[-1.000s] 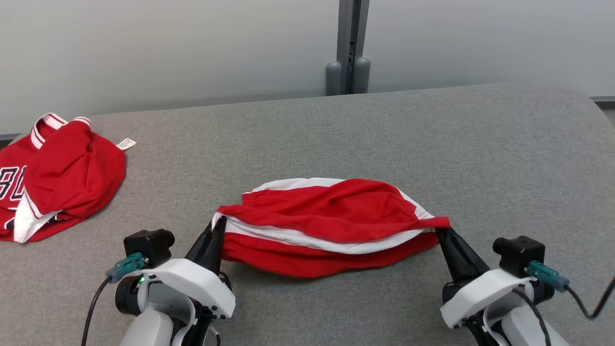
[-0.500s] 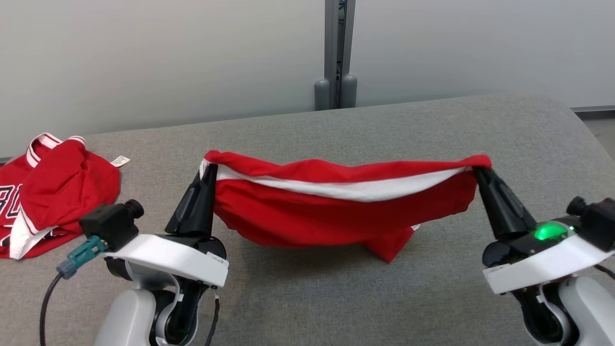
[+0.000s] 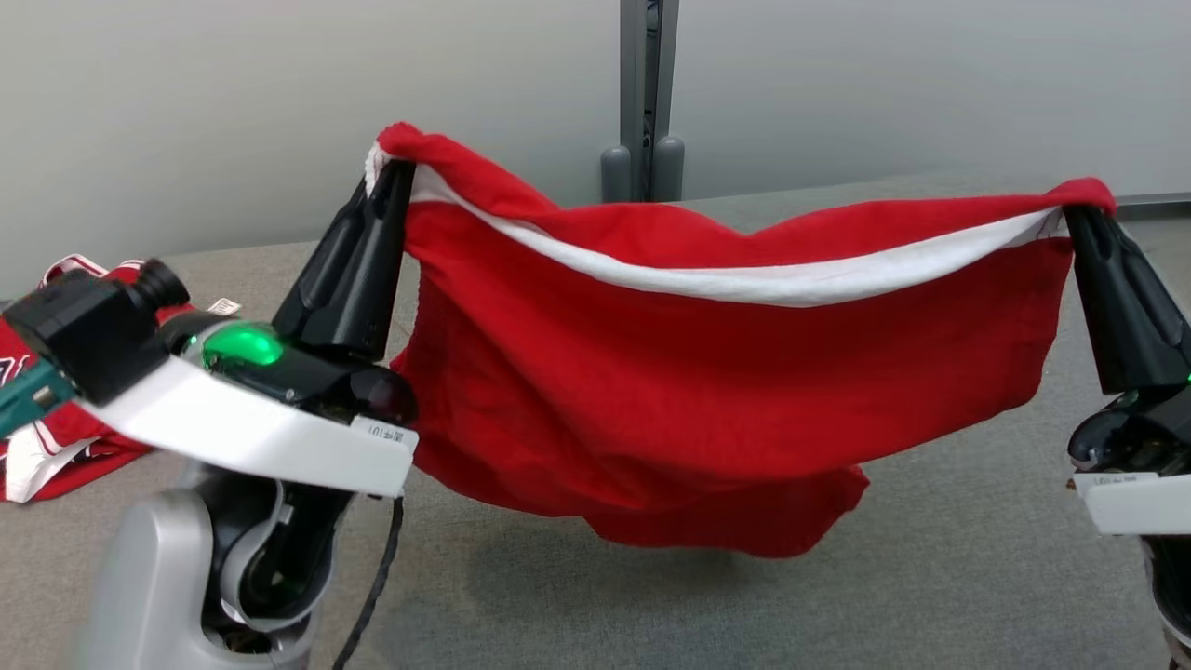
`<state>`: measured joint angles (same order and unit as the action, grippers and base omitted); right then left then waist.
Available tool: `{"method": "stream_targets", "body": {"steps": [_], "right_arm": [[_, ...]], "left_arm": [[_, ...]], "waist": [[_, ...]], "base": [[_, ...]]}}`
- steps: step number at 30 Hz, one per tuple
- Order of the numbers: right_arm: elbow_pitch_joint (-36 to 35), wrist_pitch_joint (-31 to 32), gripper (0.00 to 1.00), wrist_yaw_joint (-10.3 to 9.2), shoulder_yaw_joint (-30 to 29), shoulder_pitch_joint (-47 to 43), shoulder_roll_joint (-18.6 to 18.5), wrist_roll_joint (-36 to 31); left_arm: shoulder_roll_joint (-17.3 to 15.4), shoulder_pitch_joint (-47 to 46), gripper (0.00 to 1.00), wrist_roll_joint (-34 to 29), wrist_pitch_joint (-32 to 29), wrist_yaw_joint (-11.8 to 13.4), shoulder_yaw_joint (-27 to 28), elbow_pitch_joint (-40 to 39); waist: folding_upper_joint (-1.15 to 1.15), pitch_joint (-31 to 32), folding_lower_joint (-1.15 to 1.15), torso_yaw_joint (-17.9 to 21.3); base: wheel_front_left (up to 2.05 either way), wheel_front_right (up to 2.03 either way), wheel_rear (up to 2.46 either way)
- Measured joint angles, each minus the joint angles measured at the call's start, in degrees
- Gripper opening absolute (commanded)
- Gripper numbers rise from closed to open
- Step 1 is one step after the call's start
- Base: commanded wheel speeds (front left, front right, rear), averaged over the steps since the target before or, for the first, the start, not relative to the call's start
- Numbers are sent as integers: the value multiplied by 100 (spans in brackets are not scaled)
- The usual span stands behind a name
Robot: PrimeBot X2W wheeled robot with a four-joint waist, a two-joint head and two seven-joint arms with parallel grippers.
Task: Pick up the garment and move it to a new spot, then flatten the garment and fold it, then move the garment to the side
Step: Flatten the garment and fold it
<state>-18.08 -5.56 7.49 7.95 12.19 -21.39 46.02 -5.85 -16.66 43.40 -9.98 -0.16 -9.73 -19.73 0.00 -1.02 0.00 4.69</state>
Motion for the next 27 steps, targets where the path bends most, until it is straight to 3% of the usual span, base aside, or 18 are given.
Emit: {"method": "stream_targets", "body": {"steps": [6,9,14,21,27], "right_arm": [[260,467,0,-1,-48,703,67,69],[766,612,0,-1,86,1447,204,155],[1945,530,0,-1,323,3139,427,-7],[3522,-302,0,-1,448,5499,845,-471],[4490,-799,0,0,795,6056,1288,-416]], "left_arm": [[-168,-914,0,155,-498,-44,-31,478],[-257,-1620,0,264,-754,-243,-115,1021],[-436,-3154,0,-53,-833,-339,-148,2182],[-427,-5318,0,-803,129,-458,-178,3616],[-425,-5865,0,-1061,1113,-591,-253,4889]], "waist": [[0,-326,0,21],[0,-591,0,47],[0,-1155,0,114],[0,-2056,0,250],[0,-2796,0,351]], "base": [[0,0,0],[0,0,0],[0,0,0],[0,0,0],[0,0,0]]}}
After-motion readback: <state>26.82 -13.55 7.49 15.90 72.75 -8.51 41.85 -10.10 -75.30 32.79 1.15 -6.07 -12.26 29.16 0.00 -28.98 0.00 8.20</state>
